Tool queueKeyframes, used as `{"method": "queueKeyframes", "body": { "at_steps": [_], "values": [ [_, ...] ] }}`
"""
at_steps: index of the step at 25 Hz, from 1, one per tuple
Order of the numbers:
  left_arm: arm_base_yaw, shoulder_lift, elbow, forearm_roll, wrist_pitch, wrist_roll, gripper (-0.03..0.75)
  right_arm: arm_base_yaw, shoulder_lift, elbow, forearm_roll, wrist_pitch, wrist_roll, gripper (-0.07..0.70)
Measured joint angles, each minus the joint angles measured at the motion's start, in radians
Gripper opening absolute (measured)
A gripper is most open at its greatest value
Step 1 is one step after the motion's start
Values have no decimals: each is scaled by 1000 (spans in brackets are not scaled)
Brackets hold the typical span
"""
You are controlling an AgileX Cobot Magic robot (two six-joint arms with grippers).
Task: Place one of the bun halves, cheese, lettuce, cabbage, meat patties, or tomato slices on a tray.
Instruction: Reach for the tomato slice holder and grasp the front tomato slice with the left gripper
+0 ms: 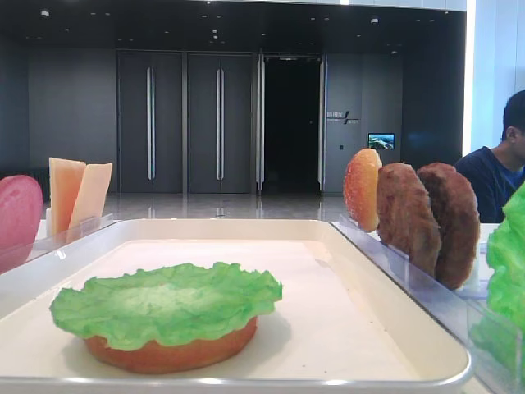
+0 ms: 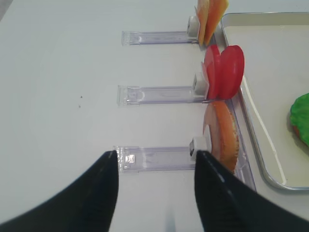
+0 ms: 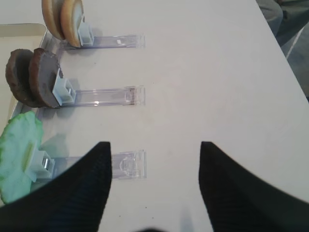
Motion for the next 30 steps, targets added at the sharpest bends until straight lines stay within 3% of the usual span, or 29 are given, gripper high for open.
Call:
{"method": "queueKeyframes", "body": {
  "at_steps": [22,30],
  "values": [
    [0,5,0,-7,0,0,391,0,0,0,0,0,0,414],
    [0,163,0,-7,-5,-50,391,0,0,0,0,0,0,414]
  ]
}}
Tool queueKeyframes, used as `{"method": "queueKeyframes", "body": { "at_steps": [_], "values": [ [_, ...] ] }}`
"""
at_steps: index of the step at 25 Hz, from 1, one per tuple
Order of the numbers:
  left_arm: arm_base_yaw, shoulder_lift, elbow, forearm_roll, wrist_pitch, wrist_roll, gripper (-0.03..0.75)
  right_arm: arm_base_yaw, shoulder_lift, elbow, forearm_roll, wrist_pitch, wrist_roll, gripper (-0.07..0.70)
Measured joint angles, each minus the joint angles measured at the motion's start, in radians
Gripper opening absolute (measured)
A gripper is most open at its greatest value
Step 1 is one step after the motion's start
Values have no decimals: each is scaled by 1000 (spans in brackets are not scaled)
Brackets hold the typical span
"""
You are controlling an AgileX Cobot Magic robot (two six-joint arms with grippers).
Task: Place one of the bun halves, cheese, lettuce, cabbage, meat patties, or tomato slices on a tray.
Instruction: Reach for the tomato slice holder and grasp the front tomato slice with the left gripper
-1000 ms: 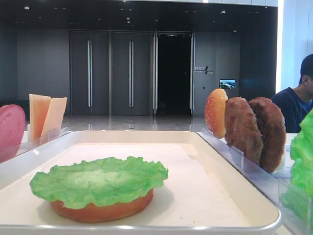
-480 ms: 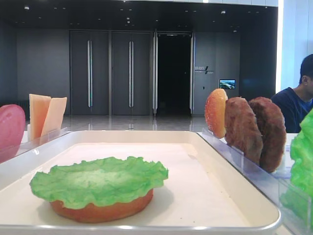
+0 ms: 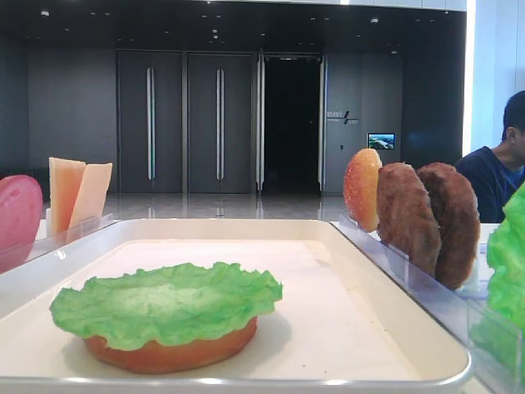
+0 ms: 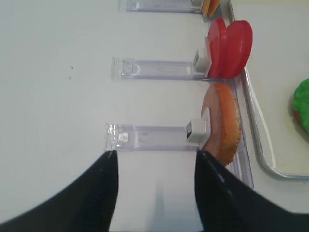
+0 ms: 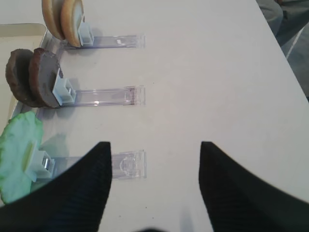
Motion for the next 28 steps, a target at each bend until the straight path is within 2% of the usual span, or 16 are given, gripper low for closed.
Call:
{"method": "queueKeyframes", "body": {
  "at_steps": [6,9,13,23,28],
  "values": [
    [0,190,-7,-20,-5,-17,391,0,0,0,0,0,0,414],
    [0,292,-59,-22,-11,-17,391,0,0,0,0,0,0,414],
    [0,440,-173,-21,-19,-18,391,0,0,0,0,0,0,414],
    [0,828,-490,-9,81,-18,391,0,0,0,0,0,0,414],
    [0,987,-625,21,103,-18,391,0,0,0,0,0,0,414]
  ]
}}
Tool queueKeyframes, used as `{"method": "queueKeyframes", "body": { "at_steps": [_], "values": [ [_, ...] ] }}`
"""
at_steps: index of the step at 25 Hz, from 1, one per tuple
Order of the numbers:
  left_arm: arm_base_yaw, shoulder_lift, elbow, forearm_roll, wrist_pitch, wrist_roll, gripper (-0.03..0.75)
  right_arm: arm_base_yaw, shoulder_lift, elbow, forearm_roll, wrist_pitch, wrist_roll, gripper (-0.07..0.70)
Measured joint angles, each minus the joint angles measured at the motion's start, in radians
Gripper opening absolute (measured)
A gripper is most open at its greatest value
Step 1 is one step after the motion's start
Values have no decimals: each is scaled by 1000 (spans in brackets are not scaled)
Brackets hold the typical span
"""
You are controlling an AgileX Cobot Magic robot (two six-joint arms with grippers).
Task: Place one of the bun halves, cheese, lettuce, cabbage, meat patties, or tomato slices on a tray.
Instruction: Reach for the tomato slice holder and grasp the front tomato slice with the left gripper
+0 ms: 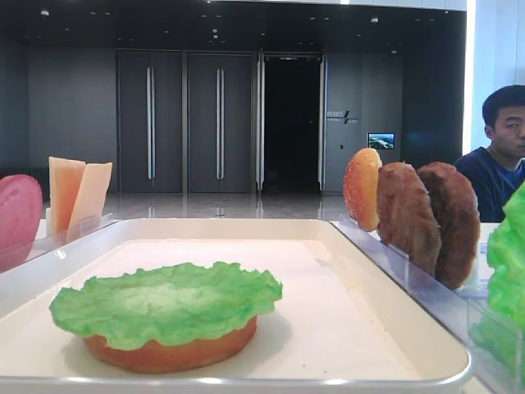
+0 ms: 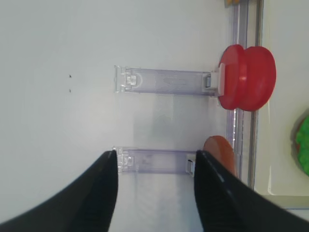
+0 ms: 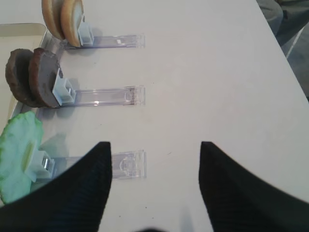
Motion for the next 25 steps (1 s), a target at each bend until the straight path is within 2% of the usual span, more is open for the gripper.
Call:
{"method": "queueKeyframes", "body": {
  "at_steps": [6,11,15,25],
  "values": [
    [0,172,-117,69,17,0,391,0,0,0,0,0,0,414],
    [0,289,-169,114,19,-7,391,0,0,0,0,0,0,414],
    [0,357,-193,121,17,-22,391,0,0,0,0,0,0,414],
    [0,430,-195,148,-35,-72,391,0,0,0,0,0,0,414]
  ]
}}
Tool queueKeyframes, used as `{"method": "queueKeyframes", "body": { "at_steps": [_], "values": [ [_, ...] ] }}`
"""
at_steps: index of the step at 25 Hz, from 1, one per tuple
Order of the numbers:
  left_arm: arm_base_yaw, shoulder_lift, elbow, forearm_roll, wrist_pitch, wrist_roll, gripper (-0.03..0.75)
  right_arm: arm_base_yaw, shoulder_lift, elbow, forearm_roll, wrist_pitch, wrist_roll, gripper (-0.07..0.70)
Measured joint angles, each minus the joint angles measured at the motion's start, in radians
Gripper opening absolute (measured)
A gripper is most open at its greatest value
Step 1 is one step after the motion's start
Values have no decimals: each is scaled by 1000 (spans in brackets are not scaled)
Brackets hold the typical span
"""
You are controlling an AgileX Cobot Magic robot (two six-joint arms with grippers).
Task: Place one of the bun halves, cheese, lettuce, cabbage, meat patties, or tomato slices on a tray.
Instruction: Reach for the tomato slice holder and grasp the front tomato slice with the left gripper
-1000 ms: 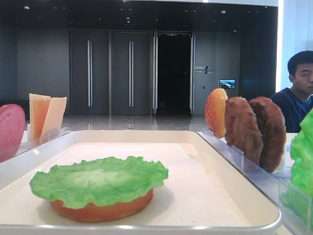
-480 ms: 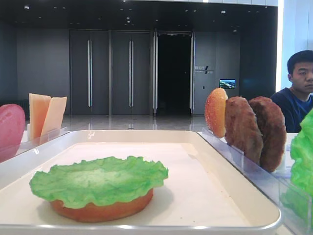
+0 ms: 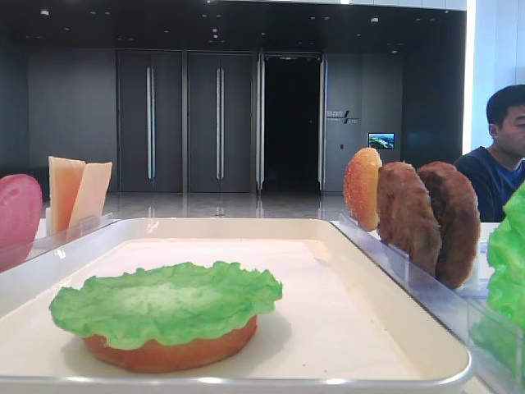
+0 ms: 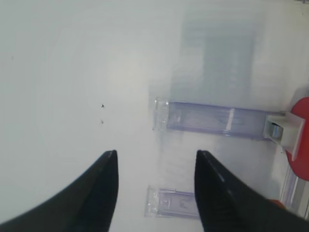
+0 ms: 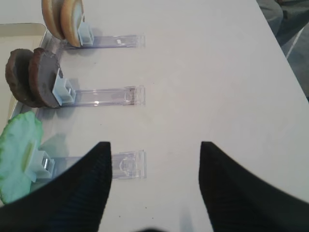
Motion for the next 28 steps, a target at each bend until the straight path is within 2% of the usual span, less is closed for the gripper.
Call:
{"method": "queueKeyframes", "body": {
  "at_steps": [3,14,22,25,28],
  "values": [
    [0,14,-5,13,-17,0,391,0,0,0,0,0,0,414],
    [0,30,-12,49,-18,-3,393,0,0,0,0,0,0,414],
    [0,30,-12,26,16,-37,393,0,0,0,0,0,0,414],
    [-29,30,-12,23,39,-57,393,0,0,0,0,0,0,414],
    [-107,30,-12,55,40,-103,393,0,0,0,0,0,0,414]
  ]
}}
